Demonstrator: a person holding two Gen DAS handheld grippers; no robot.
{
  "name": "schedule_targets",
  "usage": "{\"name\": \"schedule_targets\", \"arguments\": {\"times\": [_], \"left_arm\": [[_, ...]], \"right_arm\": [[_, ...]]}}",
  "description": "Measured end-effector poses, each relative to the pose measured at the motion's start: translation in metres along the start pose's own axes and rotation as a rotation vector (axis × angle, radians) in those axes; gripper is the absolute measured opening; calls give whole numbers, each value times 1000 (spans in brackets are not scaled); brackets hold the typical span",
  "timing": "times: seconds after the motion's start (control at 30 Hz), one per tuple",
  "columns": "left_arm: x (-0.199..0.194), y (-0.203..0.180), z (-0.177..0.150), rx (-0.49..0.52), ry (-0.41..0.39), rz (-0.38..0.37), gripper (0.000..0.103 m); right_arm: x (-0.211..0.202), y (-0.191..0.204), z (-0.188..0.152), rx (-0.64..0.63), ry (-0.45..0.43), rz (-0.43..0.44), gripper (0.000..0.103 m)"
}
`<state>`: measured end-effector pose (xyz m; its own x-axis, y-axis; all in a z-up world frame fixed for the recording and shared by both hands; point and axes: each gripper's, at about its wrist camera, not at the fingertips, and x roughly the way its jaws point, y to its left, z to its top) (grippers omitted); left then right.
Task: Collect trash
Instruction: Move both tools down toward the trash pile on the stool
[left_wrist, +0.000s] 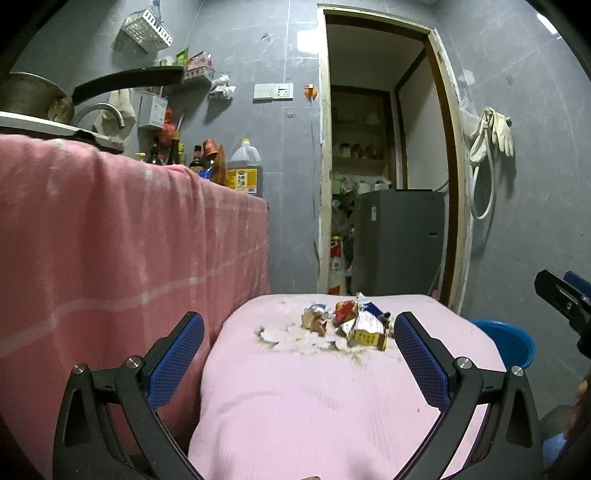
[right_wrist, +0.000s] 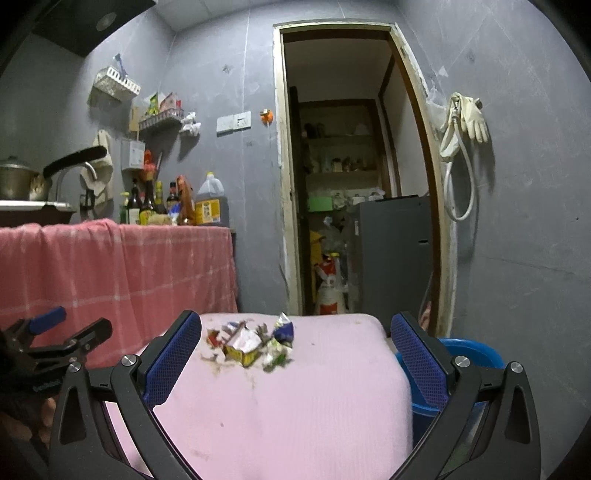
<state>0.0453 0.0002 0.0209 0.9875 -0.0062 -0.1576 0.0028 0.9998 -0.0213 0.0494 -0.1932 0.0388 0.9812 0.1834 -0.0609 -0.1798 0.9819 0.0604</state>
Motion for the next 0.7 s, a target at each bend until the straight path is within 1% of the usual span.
{"name": "schedule_targets", "arguments": {"times": [0.13, 0.27, 0.4, 0.57, 0.7], "left_arm": [[18, -1, 9, 22, -6, -16, 101], [38, -3, 15, 31, 10, -42, 101], [64, 0, 19, 0, 51, -71, 101], [94, -1, 20, -6, 93, -80, 101], [122, 0, 18, -35, 158, -112, 101]], "right_arm": [[14, -2, 4, 0, -3, 12, 103], [33, -3, 12, -17, -3, 16, 103], [54, -6, 15, -43, 1, -1, 103], [88, -14, 13, -56, 38, 26, 103], [111, -23, 6, -32, 77, 44, 103]]}}
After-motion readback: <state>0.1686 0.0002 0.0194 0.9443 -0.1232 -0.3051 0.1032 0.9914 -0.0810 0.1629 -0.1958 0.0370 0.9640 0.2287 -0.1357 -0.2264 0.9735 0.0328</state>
